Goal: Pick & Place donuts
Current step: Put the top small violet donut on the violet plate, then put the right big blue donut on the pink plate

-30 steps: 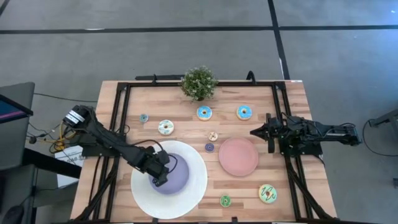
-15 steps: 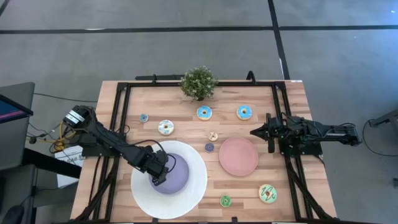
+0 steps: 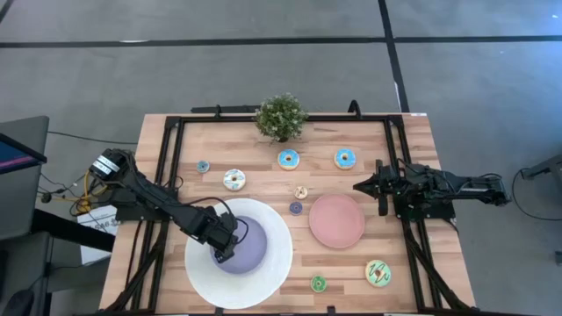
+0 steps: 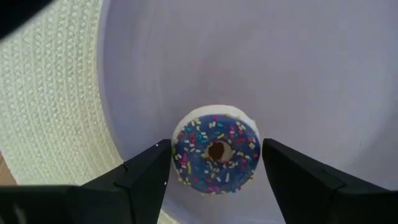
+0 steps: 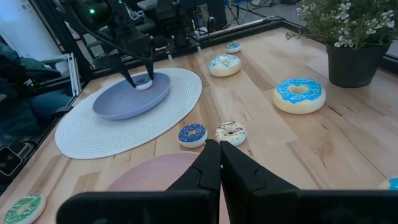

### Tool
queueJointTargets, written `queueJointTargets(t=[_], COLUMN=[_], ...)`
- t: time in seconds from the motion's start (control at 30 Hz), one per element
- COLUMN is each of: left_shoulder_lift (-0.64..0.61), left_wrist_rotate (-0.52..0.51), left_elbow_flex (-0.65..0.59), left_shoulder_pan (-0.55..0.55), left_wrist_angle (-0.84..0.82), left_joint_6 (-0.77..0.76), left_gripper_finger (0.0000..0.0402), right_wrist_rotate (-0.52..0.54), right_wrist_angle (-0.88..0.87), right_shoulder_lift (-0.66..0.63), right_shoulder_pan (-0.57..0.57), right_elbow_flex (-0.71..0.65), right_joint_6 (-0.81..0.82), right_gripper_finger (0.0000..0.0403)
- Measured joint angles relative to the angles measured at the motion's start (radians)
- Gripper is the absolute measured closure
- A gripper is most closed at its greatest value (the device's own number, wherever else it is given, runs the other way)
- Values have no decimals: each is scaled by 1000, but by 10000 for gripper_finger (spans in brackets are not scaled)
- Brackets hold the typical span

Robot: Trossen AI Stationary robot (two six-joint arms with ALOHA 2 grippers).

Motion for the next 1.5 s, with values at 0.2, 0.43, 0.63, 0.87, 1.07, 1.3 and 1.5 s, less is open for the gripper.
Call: queueJointTargets(t=[0.2,0.43,0.63,0.87,1.07,1.3,1.5], left_shoulder_lift=[0,0,0,-1,-1,-53,-113], left_wrist_rotate=[0,-1,10,9,14,61,53], left_elbow_flex=[0,0,0,0,0,0,0], left_shoulder_pan=[0,0,0,0,7,59,70], left_wrist_angle=[0,0,0,-1,-2,-27,-31], left_joint_6=[-15,-15,-8,-1,45,59,64], left_gripper_finger=[156,156,156,156,156,156,156], right_wrist_rotate=[0,0,0,0,0,0,0], right_wrist_angle=[0,0,0,0,0,0,0], right_shoulder_lift=[0,0,0,0,0,0,0], right_shoulder_pan=[0,0,0,0,0,0,0], right_elbow_flex=[0,0,0,0,0,0,0], right_joint_6=[0,0,0,0,0,0,0], right_gripper_finger=[403,403,403,403,403,403,403])
